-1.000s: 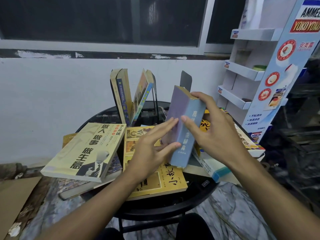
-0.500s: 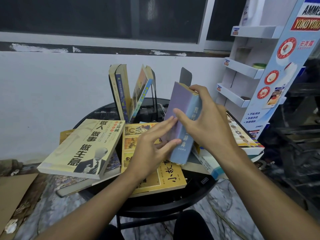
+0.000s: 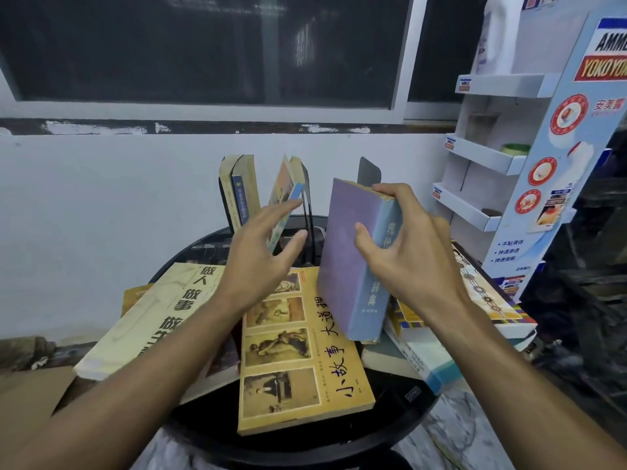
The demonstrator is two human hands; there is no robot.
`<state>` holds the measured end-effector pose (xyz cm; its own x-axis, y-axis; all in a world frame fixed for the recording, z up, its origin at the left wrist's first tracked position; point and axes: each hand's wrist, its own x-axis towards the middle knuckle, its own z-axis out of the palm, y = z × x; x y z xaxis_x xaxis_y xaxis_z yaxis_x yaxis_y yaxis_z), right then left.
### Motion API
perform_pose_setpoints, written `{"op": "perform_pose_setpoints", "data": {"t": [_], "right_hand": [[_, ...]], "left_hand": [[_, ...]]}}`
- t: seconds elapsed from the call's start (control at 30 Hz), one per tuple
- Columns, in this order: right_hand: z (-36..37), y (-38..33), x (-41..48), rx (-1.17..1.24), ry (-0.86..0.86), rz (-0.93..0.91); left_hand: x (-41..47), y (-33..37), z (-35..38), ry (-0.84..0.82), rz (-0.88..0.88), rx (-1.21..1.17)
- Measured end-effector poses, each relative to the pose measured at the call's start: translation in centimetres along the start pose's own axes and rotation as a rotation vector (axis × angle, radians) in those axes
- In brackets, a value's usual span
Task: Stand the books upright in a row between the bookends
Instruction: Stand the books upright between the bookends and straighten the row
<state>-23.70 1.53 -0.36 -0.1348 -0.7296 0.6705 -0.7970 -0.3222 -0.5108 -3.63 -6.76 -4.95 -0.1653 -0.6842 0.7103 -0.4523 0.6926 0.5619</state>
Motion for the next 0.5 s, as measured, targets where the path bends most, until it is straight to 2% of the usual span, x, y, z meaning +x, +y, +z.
{"op": "perform_pose_setpoints", "data": {"t": [0.17, 0.37, 0.5], "right_hand": [[0.3, 0.3, 0.6, 0.009, 0.008, -0.002], [0.7, 0.4, 1.4, 0.009, 0.011, -0.002], [0.8, 0.3, 1.7, 0.024, 0.006, 0.0]], "left_hand": [[5.2, -3.3, -0.2, -0.043, 0.153, 0.333], [7.9, -4.4, 0.9, -0.19, 0.125, 0.608], [8.6, -4.8, 1.3, -0.245, 0.104, 0.679]]}}
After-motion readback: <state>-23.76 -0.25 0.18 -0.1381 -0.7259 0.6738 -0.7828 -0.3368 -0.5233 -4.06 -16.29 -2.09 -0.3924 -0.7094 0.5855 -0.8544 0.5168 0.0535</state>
